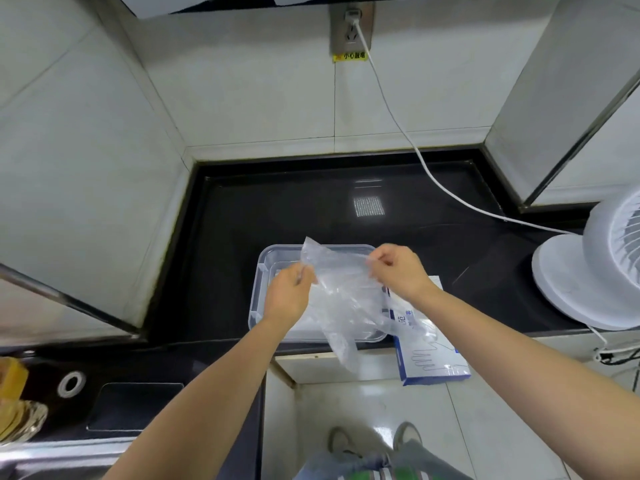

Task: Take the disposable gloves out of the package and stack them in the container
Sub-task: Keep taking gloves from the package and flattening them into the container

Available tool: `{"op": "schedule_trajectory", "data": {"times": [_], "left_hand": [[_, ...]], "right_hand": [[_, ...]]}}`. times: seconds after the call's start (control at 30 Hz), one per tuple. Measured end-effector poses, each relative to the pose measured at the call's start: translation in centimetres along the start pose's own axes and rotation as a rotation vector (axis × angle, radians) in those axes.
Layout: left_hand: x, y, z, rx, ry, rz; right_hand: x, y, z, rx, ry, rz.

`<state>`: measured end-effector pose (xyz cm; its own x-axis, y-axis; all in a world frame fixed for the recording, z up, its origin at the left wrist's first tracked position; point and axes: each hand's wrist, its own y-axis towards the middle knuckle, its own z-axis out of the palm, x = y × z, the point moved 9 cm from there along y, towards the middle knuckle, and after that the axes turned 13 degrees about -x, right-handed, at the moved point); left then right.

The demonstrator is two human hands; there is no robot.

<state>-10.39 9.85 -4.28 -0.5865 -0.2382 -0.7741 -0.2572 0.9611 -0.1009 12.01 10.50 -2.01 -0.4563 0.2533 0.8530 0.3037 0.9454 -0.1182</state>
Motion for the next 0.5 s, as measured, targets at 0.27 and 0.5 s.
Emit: {"op": "schedule_trajectory", "data": {"times": [0.27,0.5], "left_hand": [[1.6,1.0,-0.3,-0.034,0.474,0.155],[3.1,1.5,1.9,0.113,0.723,0.208]], "right_hand": [[7.5,-2.4,0.9,-0.209,-0.013,-0.612],[-1.6,-2.4,11.0,0.412,-0.633,-0.171]]}}
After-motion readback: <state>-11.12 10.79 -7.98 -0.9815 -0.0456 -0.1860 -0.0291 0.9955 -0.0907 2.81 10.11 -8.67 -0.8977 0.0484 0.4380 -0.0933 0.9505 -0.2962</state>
